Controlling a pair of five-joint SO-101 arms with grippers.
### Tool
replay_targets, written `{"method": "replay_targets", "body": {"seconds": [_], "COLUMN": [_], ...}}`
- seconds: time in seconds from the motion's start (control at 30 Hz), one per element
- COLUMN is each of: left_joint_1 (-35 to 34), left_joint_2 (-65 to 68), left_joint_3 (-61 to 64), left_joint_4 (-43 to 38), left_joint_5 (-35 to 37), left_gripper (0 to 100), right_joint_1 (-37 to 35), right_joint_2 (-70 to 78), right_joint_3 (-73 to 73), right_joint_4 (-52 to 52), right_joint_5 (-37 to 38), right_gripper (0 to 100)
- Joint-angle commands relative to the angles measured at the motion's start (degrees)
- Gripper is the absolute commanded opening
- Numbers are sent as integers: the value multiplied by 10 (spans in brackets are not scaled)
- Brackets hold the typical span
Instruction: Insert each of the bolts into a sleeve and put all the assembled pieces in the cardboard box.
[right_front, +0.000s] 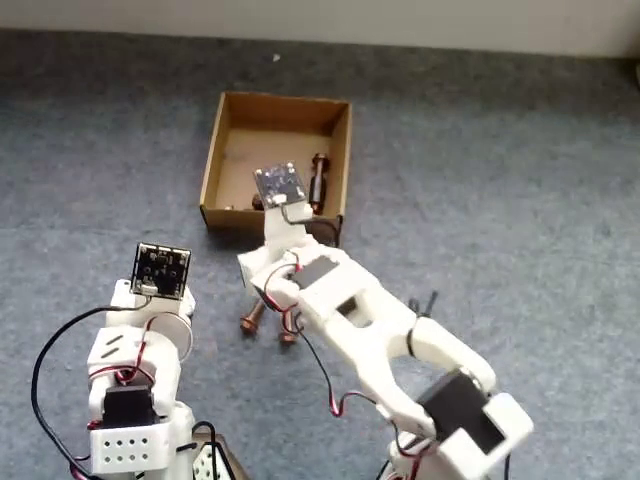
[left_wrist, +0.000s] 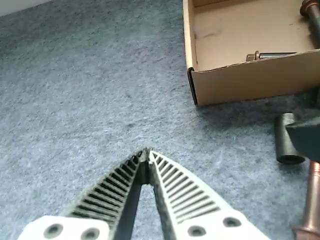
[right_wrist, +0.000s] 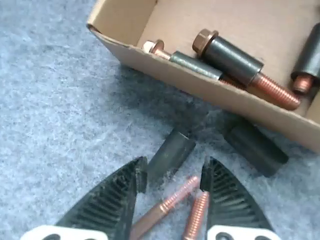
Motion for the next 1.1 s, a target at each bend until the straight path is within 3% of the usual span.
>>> {"method": "replay_targets", "body": {"seconds": [0.0, 0.4, 0.53, 0.87, 1.07], "left_joint_1": [-6, -6, -6, -6, -6], "left_joint_2": [-3, -3, -3, -3, -3], "left_joint_3": [-6, -5, -4, -4, -3], "left_joint_4": [-13, -13, -13, -13, -13], "left_joint_5": [-1, -1, -1, -1, -1], "left_gripper": [7, 7, 7, 7, 7], "right_joint_1": [-11, -11, -11, 6, 12], "right_joint_2": [35, 200, 225, 99, -22], "right_joint_3": [-65, -228, -269, -264, -183], "right_joint_4": [5, 178, 204, 229, 258], "right_joint_5": [-6, -6, -4, -1, 60], "right_gripper": [155, 150, 31, 4, 4]}}
